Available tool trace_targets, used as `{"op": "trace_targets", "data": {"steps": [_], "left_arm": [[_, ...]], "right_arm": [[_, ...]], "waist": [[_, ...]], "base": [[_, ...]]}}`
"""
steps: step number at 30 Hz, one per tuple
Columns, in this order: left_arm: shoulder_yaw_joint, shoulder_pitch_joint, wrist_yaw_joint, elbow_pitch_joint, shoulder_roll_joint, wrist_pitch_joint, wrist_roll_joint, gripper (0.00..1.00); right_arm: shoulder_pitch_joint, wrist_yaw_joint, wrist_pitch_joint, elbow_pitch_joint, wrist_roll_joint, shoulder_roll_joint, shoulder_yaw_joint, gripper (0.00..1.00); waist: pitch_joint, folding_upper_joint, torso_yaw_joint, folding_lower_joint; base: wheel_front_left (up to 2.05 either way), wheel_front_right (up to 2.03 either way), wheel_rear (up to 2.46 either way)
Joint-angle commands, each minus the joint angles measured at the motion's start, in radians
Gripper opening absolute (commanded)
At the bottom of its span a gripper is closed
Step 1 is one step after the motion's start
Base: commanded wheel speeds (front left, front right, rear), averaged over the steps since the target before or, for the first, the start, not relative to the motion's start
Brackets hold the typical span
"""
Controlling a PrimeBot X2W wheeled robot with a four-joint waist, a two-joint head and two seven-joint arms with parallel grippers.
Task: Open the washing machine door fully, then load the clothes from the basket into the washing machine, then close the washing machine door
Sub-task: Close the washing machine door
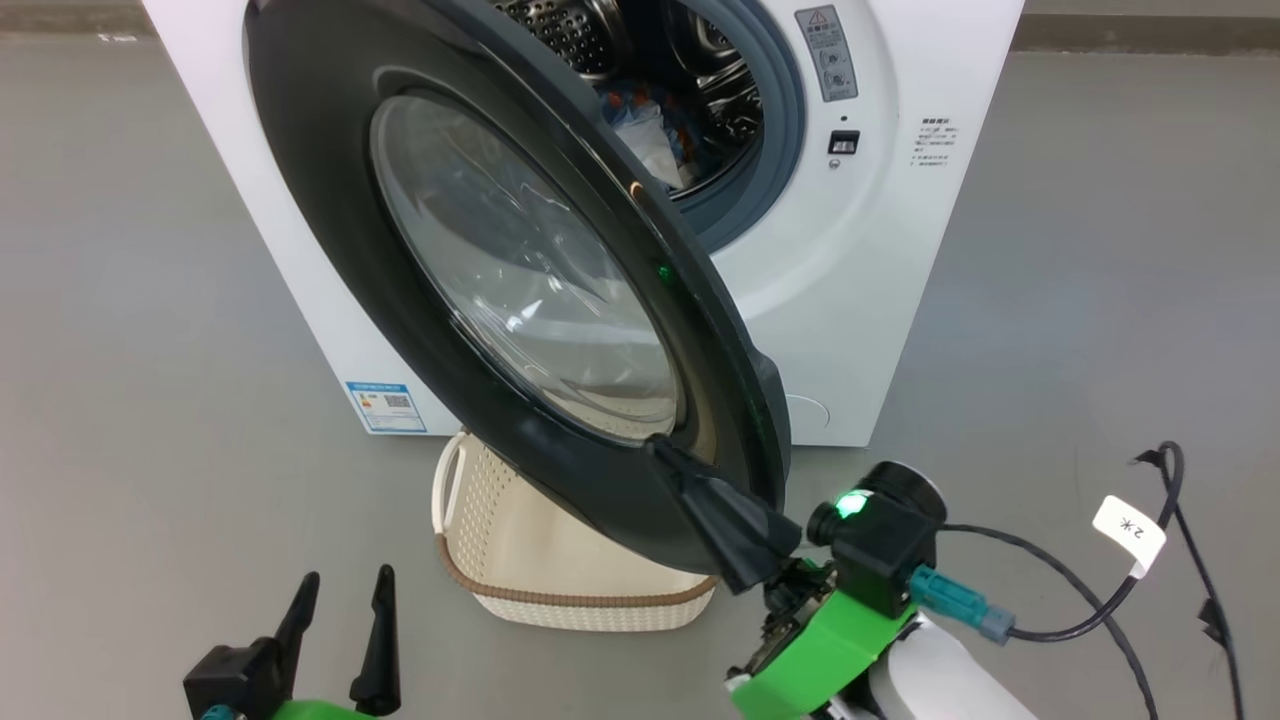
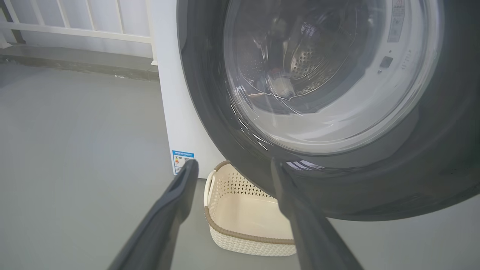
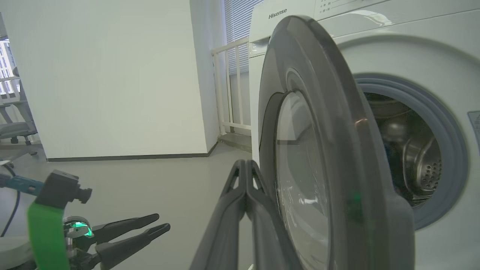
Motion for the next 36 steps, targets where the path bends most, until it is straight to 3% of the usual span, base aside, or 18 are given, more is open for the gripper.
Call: {"op": "trace_targets", "data": {"steps": [1,13,36], "left_arm": [[0.034,-0.034,0.006,-0.028,0.012,-0.009,-0.007,1.00],[0.009,-0.064,0.025,-0.055,0.012,-0.009,-0.019,1.00],[0.003,-0.121,0.053,-0.104,0.012,-0.009,0.009,1.00]], "right_arm": [[0.003,0.010,-0.005,-0.012,0.008,0.018,-0.001,0.00],[-0.059,0.010,-0.005,0.029,0.003,-0.024,-0.077,0.00],[-0.249,0.010,-0.005,0.020,0.001,-0.070,-0.140,0.00]], "waist": [[0.006,0.0000,-0.001,0.0000],[0.094,0.0000,0.008,0.0000],[0.291,0.0000,-0.081,0.0000]], "base": [[0.00,0.00,0.00],[0.00,0.00,0.00],[0.00,0.00,0.00]]}}
